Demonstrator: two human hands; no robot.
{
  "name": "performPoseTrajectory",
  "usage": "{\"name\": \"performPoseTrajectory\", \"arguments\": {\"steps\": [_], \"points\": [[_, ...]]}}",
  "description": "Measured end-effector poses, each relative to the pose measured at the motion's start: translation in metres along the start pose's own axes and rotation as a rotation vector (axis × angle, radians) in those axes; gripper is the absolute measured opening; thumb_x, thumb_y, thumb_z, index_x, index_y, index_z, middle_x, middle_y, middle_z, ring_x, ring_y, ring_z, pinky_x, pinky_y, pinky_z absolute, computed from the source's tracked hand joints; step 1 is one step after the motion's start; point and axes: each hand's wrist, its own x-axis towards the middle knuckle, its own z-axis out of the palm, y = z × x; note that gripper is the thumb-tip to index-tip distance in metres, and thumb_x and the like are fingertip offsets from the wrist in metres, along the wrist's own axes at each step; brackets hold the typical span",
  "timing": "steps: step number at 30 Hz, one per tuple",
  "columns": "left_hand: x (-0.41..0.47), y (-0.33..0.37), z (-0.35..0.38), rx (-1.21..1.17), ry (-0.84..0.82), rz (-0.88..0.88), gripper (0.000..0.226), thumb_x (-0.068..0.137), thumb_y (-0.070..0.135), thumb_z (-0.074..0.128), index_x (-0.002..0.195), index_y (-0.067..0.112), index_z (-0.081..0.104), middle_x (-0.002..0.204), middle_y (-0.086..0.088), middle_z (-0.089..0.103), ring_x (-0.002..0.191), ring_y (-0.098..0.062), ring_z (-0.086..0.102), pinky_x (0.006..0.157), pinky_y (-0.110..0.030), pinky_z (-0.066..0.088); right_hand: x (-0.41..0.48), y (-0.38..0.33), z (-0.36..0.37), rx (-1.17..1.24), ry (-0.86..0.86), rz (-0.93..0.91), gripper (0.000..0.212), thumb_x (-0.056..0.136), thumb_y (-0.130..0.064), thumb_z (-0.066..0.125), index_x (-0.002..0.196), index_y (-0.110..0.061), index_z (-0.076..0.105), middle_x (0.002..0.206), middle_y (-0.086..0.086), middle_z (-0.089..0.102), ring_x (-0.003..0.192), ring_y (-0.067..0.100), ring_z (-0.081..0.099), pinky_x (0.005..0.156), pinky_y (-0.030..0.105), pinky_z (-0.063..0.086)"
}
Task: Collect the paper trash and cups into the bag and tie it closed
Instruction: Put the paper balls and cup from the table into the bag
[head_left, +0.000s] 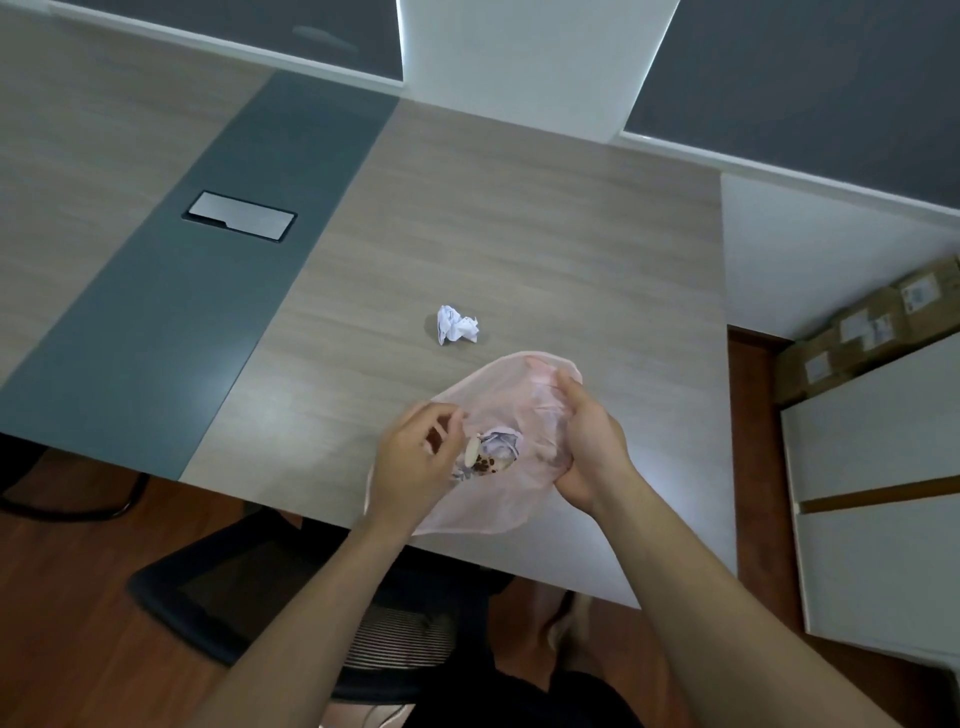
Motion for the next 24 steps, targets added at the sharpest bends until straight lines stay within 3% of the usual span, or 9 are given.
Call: {"name": "performPoseTrajectory", "arguments": {"steps": [2,4,6,8,10,13,16,20,24], "points": [[-0.009,-0.005,-0.008,0.080,0.177,-0.035,0.037,0.101,0.046,0.075,0.136,0.039,0.066,0.130,0.013,0.050,0.117,-0.008,0.060,0.094,-0.013,0.048,0.003,-0.001,-0.003,-0.006,-0.011,-0.001,0.027,0.109,-0.038,0.070,0.118,-0.019,0.086,0.100,0.006,0.085,0.076,0.020,0.082,0.046,0.028,0.056],[-0.011,-0.018,-0.011,0.123,0.071,-0.283,0.084,0.091,0.058,0.083,0.161,0.033,0.045,0.149,0.001,0.039,0.142,-0.017,0.043,0.115,-0.026,0.042,0.006,0.001,-0.002,-0.009,-0.051,-0.022,0.040,0.111,-0.039,0.066,0.080,-0.033,0.090,0.085,-0.002,0.083,0.067,0.015,0.080,0.043,0.025,0.053],[-0.012,-0.025,-0.009,0.219,-0.103,-0.479,0.101,0.087,0.068,0.081,0.167,0.027,0.035,0.155,-0.003,0.041,0.146,-0.021,0.040,0.118,-0.041,0.044,0.002,0.000,0.001,-0.011,-0.087,-0.016,0.057,0.112,-0.038,0.065,0.058,-0.039,0.083,0.077,-0.005,0.080,0.062,0.013,0.075,0.042,0.024,0.049],[-0.008,-0.032,-0.008,0.155,-0.184,-0.542,0.062,0.100,0.056,0.073,0.150,0.021,0.060,0.138,-0.003,0.063,0.133,-0.024,0.059,0.104,-0.039,0.053,-0.002,-0.003,0.003,-0.017,-0.081,-0.040,0.053,0.111,-0.039,0.065,0.061,-0.040,0.084,0.078,-0.006,0.080,0.064,0.013,0.076,0.044,0.024,0.051],[-0.003,-0.035,-0.007,0.022,-0.128,-0.579,0.021,0.108,0.029,0.063,0.098,0.019,0.078,0.095,-0.003,0.077,0.098,-0.028,0.074,0.073,-0.029,0.053,-0.003,-0.007,-0.003,-0.042,-0.041,-0.076,0.028,0.107,-0.041,0.070,0.090,-0.032,0.090,0.086,-0.003,0.083,0.068,0.015,0.079,0.048,0.025,0.056],[0.010,-0.030,-0.008,-0.108,-0.085,-0.640,0.047,0.111,0.030,0.058,0.066,0.019,0.056,0.060,0.006,0.058,0.065,-0.019,0.056,0.051,-0.024,0.041,0.003,-0.011,-0.024,-0.175,0.043,-0.131,0.036,0.097,-0.048,0.080,0.117,-0.019,0.084,0.109,0.006,0.087,0.085,0.021,0.084,0.067,0.036,0.067],[0.026,-0.018,-0.011,-0.205,-0.163,-0.659,0.046,0.106,0.049,0.062,0.069,0.023,0.055,0.064,0.004,0.051,0.062,-0.015,0.046,0.058,-0.028,0.036,0.013,-0.010,-0.053,-0.304,0.184,-0.146,0.042,0.094,-0.054,0.081,0.114,-0.017,0.082,0.106,0.006,0.087,0.099,0.028,0.084,0.092,0.048,0.068],[0.043,-0.011,-0.027,-0.349,-0.370,-0.717,0.042,0.097,0.051,0.065,0.086,0.012,0.075,0.092,-0.006,0.076,0.082,-0.025,0.071,0.080,-0.038,0.053,0.027,-0.005,-0.093,-0.414,0.306,-0.128,0.045,0.088,-0.060,0.082,0.099,-0.016,0.080,0.089,0.002,0.086,0.074,0.021,0.083,0.062,0.034,0.067],[0.049,-0.014,-0.050,-0.460,-0.524,-0.724,0.042,0.103,0.042,0.068,0.118,0.006,0.084,0.117,-0.022,0.082,0.107,-0.039,0.080,0.095,-0.042,0.065,0.040,-0.005,-0.109,-0.499,0.337,-0.139,0.049,0.084,-0.059,0.087,0.093,-0.011,0.082,0.090,0.007,0.085,0.083,0.029,0.082,0.071,0.039,0.069]]}}
